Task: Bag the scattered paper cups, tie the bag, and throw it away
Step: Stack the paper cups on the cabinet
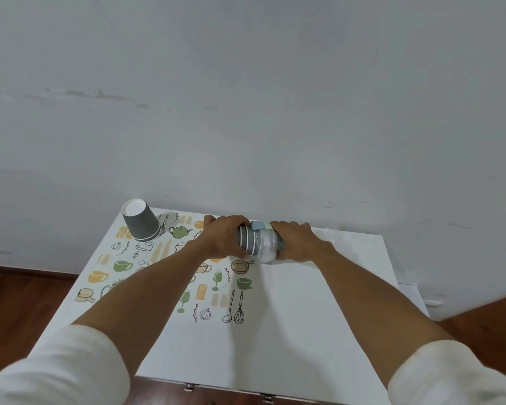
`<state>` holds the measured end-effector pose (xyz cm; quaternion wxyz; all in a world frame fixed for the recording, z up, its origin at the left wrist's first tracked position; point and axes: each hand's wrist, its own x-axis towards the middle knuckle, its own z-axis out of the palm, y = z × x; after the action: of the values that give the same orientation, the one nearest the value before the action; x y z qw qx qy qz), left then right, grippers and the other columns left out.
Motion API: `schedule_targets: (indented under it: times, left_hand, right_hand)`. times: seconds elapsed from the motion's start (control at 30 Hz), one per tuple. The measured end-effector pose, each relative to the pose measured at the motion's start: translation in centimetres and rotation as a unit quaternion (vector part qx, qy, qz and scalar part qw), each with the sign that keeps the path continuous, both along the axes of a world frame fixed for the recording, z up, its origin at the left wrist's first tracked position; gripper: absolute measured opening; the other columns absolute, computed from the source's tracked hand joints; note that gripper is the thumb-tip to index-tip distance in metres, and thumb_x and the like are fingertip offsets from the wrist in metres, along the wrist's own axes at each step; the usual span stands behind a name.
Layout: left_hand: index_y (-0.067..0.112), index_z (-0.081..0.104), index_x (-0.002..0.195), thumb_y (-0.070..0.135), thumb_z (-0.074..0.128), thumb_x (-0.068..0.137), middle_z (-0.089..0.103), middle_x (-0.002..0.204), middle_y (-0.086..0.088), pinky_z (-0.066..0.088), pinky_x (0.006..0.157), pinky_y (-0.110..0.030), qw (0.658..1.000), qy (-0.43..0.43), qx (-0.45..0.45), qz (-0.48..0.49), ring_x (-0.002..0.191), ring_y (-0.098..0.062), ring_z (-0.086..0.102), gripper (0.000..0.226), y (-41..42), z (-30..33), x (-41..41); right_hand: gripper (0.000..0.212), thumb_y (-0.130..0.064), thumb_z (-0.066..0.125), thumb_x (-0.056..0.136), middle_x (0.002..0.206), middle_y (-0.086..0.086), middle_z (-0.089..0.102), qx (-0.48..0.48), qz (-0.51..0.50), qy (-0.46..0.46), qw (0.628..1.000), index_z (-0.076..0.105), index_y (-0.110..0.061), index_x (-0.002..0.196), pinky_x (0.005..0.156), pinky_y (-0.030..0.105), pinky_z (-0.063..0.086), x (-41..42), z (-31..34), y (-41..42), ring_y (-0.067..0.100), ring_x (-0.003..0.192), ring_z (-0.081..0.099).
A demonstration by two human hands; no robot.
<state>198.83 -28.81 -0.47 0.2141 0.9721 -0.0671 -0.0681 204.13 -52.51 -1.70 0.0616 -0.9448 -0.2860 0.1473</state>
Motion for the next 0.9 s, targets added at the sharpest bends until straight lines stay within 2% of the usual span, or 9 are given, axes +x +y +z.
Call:
schedule_targets:
  times: [0.17, 0.3, 0.37, 0.47, 0.57, 0.7, 0.77, 0.83, 0.9]
  left_hand:
    - [0.036, 0.055, 0.128, 0.054, 0.083, 0.059, 0.064, 0.108, 0.017, 0.027, 0.098, -0.04, 1.0, 0.006, 0.004, 0.017, 0.102, -0.014, 0.06, 0.077, 0.1, 0.9, -0.2]
    - [0.037, 0.056, 0.124, 0.062, 0.082, 0.059, 0.066, 0.097, 0.018, 0.027, 0.094, -0.039, 0.997, 0.061, 0.008, 0.055, 0.099, -0.013, 0.06, 0.075, 1.2, 1.5, -0.8]
    - [0.036, 0.056, 0.122, 0.065, 0.081, 0.055, 0.067, 0.101, 0.017, 0.031, 0.092, -0.039, 0.995, 0.079, -0.004, 0.068, 0.099, -0.014, 0.061, 0.076, 1.8, 1.9, -1.0]
    - [0.031, 0.058, 0.12, 0.061, 0.082, 0.051, 0.067, 0.11, 0.01, 0.05, 0.09, -0.038, 0.991, 0.073, -0.06, 0.099, 0.097, -0.016, 0.064, 0.079, 3.0, 3.0, -1.2]
    - [0.025, 0.053, 0.113, 0.048, 0.088, 0.052, 0.069, 0.107, 0.002, 0.06, 0.075, -0.039, 0.982, 0.063, -0.131, 0.124, 0.087, -0.017, 0.07, 0.074, 5.1, 4.6, -1.4]
    - [0.028, 0.051, 0.116, 0.045, 0.089, 0.053, 0.067, 0.106, 0.008, 0.054, 0.062, -0.025, 0.972, 0.023, -0.193, 0.128, 0.081, -0.009, 0.071, 0.075, 8.6, 6.7, -1.6]
    - [0.027, 0.049, 0.132, 0.036, 0.09, 0.057, 0.065, 0.114, 0.006, 0.061, 0.067, -0.029, 0.958, 0.017, -0.259, 0.118, 0.081, -0.014, 0.076, 0.086, 10.7, 7.6, -1.9]
    - [0.025, 0.051, 0.139, 0.037, 0.088, 0.059, 0.066, 0.117, 0.004, 0.063, 0.072, -0.033, 0.955, -0.003, -0.276, 0.107, 0.084, -0.013, 0.076, 0.09, 13.3, 8.5, -2.2]
    - [0.027, 0.057, 0.134, 0.045, 0.088, 0.059, 0.069, 0.112, 0.01, 0.055, 0.067, -0.02, 0.956, -0.032, -0.271, 0.107, 0.084, -0.004, 0.073, 0.083, 15.5, 9.2, -2.4]
  right_hand:
    - [0.063, -0.039, 0.077, 0.08, 0.117, -0.001, 0.058, 0.018, 0.014, -0.017, 1.0, 0.045, -0.022, 0.131, 0.091, 0.043, 0.033, 0.2, 0.6, 0.1, 0.026, 0.108, 0.052]
    - [0.064, -0.037, 0.079, 0.079, 0.118, -0.002, 0.059, 0.037, 0.022, -0.042, 0.998, 0.045, -0.024, 0.131, 0.093, 0.043, 0.035, 0.8, 0.6, -0.6, 0.025, 0.11, 0.053]
    - [0.064, -0.036, 0.078, 0.08, 0.121, -0.001, 0.059, 0.043, 0.014, -0.041, 0.998, 0.044, -0.023, 0.133, 0.094, 0.043, 0.036, 1.0, 0.4, -0.9, 0.025, 0.112, 0.054]
    - [0.062, -0.039, 0.074, 0.081, 0.12, 0.0, 0.058, 0.057, -0.02, -0.074, 0.995, 0.043, -0.021, 0.131, 0.09, 0.044, 0.038, 0.8, 0.6, -0.4, 0.027, 0.112, 0.056]
    - [0.067, -0.049, 0.074, 0.08, 0.122, 0.002, 0.059, 0.085, -0.07, -0.094, 0.989, 0.043, -0.019, 0.131, 0.09, 0.045, 0.04, 0.2, 1.5, 1.0, 0.029, 0.113, 0.056]
    - [0.075, -0.054, 0.076, 0.079, 0.128, 0.005, 0.058, 0.112, -0.093, -0.107, 0.983, 0.042, -0.017, 0.135, 0.092, 0.046, 0.04, -0.6, 2.9, 4.4, 0.03, 0.117, 0.055]
    - [0.077, -0.052, 0.078, 0.079, 0.13, 0.006, 0.058, 0.112, -0.1, -0.116, 0.982, 0.041, -0.017, 0.137, 0.093, 0.046, 0.04, -1.4, 3.5, 6.8, 0.031, 0.119, 0.054]
    - [0.079, -0.051, 0.078, 0.079, 0.131, 0.006, 0.058, 0.104, -0.103, -0.121, 0.982, 0.04, -0.016, 0.139, 0.094, 0.047, 0.04, -2.3, 4.0, 9.4, 0.032, 0.12, 0.054]
    - [0.078, -0.05, 0.078, 0.079, 0.13, 0.006, 0.057, 0.096, -0.102, -0.119, 0.983, 0.04, -0.016, 0.138, 0.093, 0.046, 0.04, -3.1, 4.0, 11.6, 0.032, 0.119, 0.054]
